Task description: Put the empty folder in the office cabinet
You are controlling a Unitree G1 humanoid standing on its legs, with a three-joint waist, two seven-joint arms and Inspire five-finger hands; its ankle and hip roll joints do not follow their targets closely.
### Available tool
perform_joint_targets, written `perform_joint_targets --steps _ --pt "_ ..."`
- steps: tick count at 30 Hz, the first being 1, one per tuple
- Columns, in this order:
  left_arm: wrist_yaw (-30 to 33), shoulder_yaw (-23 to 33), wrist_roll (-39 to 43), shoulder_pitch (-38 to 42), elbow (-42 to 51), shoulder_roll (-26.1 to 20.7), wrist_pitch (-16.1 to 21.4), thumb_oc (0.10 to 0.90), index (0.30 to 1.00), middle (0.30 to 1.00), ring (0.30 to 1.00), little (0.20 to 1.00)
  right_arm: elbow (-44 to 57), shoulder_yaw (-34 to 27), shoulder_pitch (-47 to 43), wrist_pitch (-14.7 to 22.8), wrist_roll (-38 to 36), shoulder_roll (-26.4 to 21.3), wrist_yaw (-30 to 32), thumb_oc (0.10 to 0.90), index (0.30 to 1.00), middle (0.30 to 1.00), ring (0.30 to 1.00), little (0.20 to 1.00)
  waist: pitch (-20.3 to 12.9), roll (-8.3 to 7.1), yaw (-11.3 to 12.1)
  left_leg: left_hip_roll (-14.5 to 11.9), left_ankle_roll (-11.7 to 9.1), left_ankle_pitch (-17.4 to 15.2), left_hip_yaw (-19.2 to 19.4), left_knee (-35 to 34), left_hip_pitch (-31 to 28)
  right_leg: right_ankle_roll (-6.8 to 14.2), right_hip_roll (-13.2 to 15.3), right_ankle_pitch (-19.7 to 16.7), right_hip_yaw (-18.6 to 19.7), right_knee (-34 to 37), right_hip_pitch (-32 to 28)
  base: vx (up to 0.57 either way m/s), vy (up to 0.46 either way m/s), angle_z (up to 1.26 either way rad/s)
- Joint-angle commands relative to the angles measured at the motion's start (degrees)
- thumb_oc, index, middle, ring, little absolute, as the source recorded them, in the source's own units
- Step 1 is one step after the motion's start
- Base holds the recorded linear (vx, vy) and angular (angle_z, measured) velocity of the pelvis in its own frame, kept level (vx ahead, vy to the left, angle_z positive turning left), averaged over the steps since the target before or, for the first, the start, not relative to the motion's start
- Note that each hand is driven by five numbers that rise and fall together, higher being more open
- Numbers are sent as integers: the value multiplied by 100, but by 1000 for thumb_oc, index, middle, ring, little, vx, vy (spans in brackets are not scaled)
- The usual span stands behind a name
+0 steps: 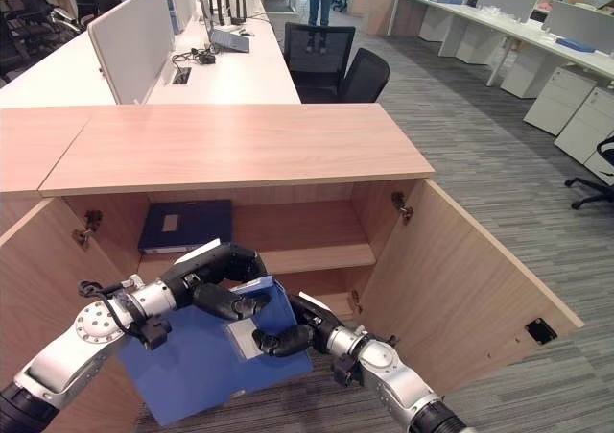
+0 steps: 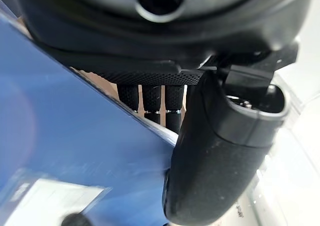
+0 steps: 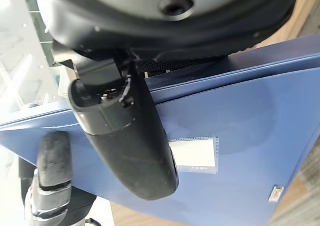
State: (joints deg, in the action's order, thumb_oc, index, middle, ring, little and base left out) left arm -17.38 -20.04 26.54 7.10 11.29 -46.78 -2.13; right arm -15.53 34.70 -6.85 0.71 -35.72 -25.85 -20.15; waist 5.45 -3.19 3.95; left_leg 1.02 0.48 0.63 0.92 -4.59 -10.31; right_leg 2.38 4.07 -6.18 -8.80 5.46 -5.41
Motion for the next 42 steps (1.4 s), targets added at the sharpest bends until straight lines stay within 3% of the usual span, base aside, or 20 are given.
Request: perform_joint_targets --steps 1,6,9,10,11,13,17,22,24,25,26,28,30,33,37,41,42 --pt "237 610 226 1425 775 516 1354 800 900 900 900 900 -196 -283 -4 34 -270 445 77 400 300 300 300 300 -340 -135 57 28 -114 -476 -434 -41 -27 310 133 371 -331 -46 -322 0 0 0" --pt "217 907 -356 939 686 427 1284 800 900 900 900 900 -605 -380 108 -55 502 376 90 400 300 300 300 300 -350 -147 89 18 -112 -489 -448 -41 -27 303 126 395 -345 -46 -336 7 -8 2" --pt "274 1137 -511 461 548 645 1248 800 900 900 900 900 -1023 -410 106 -57 1093 432 164 400 300 300 300 300 -334 -159 118 14 -105 -498 -468 -41 -34 289 120 405 -349 -46 -342 9 -21 1" --pt "316 1415 -340 -338 379 1269 1144 800 900 900 900 900 -1773 -409 38 -94 2179 607 311 400 300 300 300 300 -286 -170 186 6 -85 -498 -517 -41 -17 260 104 435 -352 -46 -351 18 -41 -3" --pt "314 1426 -341 -353 389 1270 1139 800 900 900 900 900 -1790 -400 34 -83 2187 615 312 400 300 300 300 300 -291 -170 177 5 -85 -500 -519 -41 -17 260 103 436 -354 -46 -352 27 -55 6" --pt "223 1402 12 -1001 203 1713 1002 800 900 900 900 900 -2488 -491 -33 -90 2543 848 501 400 300 300 300 300 -242 -167 229 2 -80 -482 -594 -41 16 239 86 450 -404 -46 -345 19 -47 18" --pt "88 1377 352 -2018 -422 2036 692 800 900 900 900 900 -2468 -801 17 -57 2280 790 693 400 300 300 300 300 -84 -165 344 -53 -111 -416 -818 -41 140 185 30 486 -581 -46 -312 8 -98 22" --pt "88 1311 526 -2300 -931 2131 554 800 900 900 900 900 -2342 -1061 -46 2 2021 662 859 400 300 300 300 300 11 -154 412 -107 -121 -380 -939 28 243 137 -14 544 -685 -72 -281 5 -62 24" --pt "192 1308 525 -2350 -1469 2219 511 800 900 900 900 900 -2209 -1294 -132 86 1766 543 1021 400 300 300 300 300 176 -136 475 11 -140 -567 -927 803 644 58 25 682 -727 -243 -206 -71 -62 21" --pt "231 1293 513 -2357 -1716 2269 492 800 900 900 900 900 -2117 -1446 -187 145 1562 487 1113 400 300 300 300 300 324 -131 545 170 -196 -655 -863 1550 1060 0 76 767 -775 -314 -188 -83 -19 14" --pt "266 1272 447 -2353 -1902 2309 485 800 900 900 900 900 -2102 -1640 -243 203 1378 433 1223 400 300 300 300 300 407 -118 614 234 -259 -462 -778 1986 1420 -34 98 825 -907 -281 -243 -43 11 13" --pt "360 1279 324 -2363 -2123 2334 425 800 900 900 900 900 -1863 -1959 -340 268 983 365 1440 400 300 300 300 300 446 -175 749 236 -300 -68 -601 1797 2305 54 143 846 -956 -163 -341 88 64 34" --pt "395 1293 307 -2374 -2143 2334 431 800 900 900 900 900 -1855 -2007 -379 309 914 373 1485 400 300 300 300 300 456 -172 791 158 -326 95 -566 1613 2411 66 136 855 -925 -151 -354 77 53 33" --pt "706 1407 311 -2289 -2371 2444 524 800 900 900 900 900 -1797 -2106 -620 432 800 359 1768 400 300 300 300 300 560 -80 977 -275 -436 589 -647 695 2721 129 50 1007 -680 -150 -431 101 116 -6" --pt "848 1441 224 -2234 -2650 2610 583 800 900 900 900 900 -1718 -2177 -533 439 805 350 1806 400 300 300 300 300 506 1 1008 -458 -470 798 -652 249 2445 201 13 1051 -548 -82 -582 131 148 -58" --pt "1251 1238 -413 -1849 -4420 2726 535 800 900 900 900 900 -1843 -2250 -453 466 607 547 1969 400 300 300 300 300 399 -136 1009 -369 -361 794 -476 366 2448 357 270 1057 -479 -46 -544 135 178 -27" --pt "1251 1232 -413 -1826 -4450 2731 553 800 900 900 900 900 -1844 -2254 -459 466 607 545 1970 400 300 300 300 300 400 -141 1017 -365 -357 784 -468 380 2459 360 277 1059 -473 -46 -538 104 159 22"
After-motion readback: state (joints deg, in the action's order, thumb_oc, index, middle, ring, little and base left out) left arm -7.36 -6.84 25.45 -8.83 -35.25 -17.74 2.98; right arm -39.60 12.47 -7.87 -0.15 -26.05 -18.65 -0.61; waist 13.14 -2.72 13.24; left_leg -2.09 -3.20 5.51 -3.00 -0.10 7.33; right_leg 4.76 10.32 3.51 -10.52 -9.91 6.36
